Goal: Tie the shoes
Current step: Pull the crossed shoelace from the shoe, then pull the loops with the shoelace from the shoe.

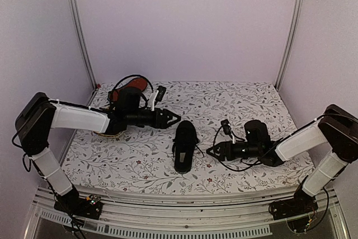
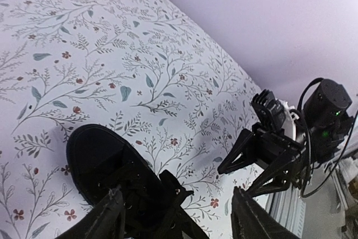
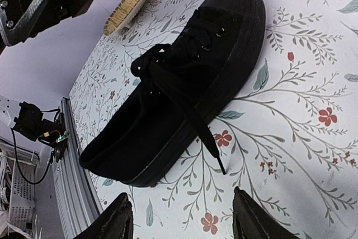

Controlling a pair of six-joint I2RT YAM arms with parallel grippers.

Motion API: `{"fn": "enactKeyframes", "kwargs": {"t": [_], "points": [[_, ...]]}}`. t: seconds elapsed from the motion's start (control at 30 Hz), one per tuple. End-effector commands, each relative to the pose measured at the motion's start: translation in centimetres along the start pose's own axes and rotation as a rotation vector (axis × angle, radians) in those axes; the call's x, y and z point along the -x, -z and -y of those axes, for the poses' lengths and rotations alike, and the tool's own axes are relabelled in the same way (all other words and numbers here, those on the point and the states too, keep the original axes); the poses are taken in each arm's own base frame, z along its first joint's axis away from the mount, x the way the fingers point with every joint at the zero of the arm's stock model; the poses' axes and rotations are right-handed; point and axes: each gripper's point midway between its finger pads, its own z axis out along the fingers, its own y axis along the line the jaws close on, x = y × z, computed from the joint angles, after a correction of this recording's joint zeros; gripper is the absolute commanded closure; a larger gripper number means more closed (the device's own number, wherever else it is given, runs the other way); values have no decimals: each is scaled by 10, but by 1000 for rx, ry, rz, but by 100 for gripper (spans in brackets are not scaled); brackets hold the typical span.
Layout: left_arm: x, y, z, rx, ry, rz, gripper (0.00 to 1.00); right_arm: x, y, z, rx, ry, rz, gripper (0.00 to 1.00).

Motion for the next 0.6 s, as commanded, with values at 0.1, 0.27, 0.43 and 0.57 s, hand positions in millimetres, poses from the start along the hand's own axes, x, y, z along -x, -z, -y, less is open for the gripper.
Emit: {"fn": "enactKeyframes", "kwargs": {"t": [0.1, 0.27, 0.43, 0.57], "points": [[-35, 14, -38, 15, 360, 25, 37, 35, -19, 14, -73, -114, 58, 40], [-49, 6, -43, -8, 443, 9, 39, 42, -38, 27, -88, -187, 60, 41], [-59, 0, -55, 13, 484, -5, 39, 45, -55, 36, -79, -227, 48, 44], [-66, -4, -62, 13, 521, -16, 40, 50, -65, 38, -64, -236, 48, 46]]}}
